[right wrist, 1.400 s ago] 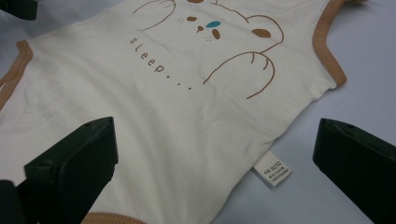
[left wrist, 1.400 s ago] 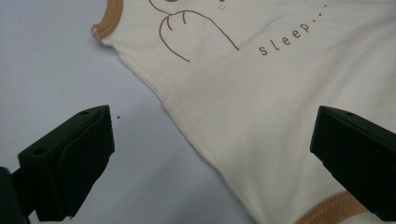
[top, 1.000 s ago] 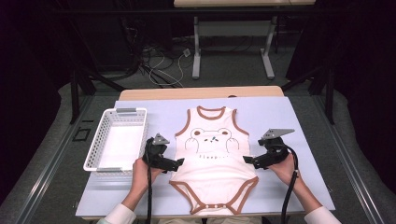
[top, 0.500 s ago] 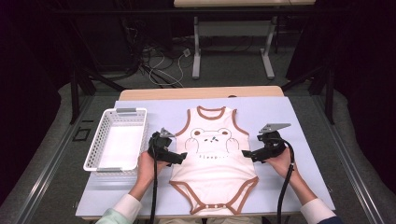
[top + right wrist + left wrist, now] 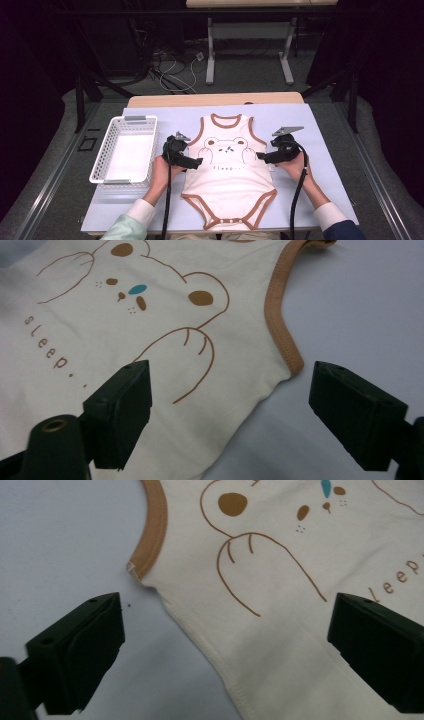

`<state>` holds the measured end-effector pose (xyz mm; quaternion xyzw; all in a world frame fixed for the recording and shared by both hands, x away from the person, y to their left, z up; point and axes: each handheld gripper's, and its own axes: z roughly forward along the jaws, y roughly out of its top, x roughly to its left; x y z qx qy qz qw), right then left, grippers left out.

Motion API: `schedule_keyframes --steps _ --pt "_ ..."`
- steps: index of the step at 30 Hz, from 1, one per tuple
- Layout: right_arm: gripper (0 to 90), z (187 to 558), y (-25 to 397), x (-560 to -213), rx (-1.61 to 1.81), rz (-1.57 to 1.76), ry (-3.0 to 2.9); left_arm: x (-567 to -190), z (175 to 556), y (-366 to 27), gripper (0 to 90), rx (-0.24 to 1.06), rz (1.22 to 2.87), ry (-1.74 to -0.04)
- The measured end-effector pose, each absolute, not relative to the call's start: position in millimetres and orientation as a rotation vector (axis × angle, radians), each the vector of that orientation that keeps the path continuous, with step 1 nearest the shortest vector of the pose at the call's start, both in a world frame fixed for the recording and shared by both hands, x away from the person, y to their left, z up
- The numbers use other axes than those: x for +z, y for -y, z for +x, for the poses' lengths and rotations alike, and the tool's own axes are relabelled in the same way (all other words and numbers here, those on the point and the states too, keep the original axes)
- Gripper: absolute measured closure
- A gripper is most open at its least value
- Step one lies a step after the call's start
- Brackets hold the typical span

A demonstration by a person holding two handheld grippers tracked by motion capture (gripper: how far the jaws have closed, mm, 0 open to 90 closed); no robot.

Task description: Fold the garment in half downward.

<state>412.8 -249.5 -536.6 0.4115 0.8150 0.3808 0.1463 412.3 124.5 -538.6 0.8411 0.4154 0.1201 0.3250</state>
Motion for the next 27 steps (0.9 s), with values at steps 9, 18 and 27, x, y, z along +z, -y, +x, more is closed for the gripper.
schedule_keyframes --steps 9,18,27 --pt "43.5 424 248 -544 1.039 1.207 -2.322 -542 427 -126 26.0 0.333 2.188 -1.13" --pt "60.8 435 244 -550 0.994 1.253 -2.288 -549 438 -130 41.2 0.383 2.171 -1.169" --pt "65.6 447 244 -553 0.982 1.303 -2.276 -552 442 -129 50.7 0.424 2.155 -1.166"
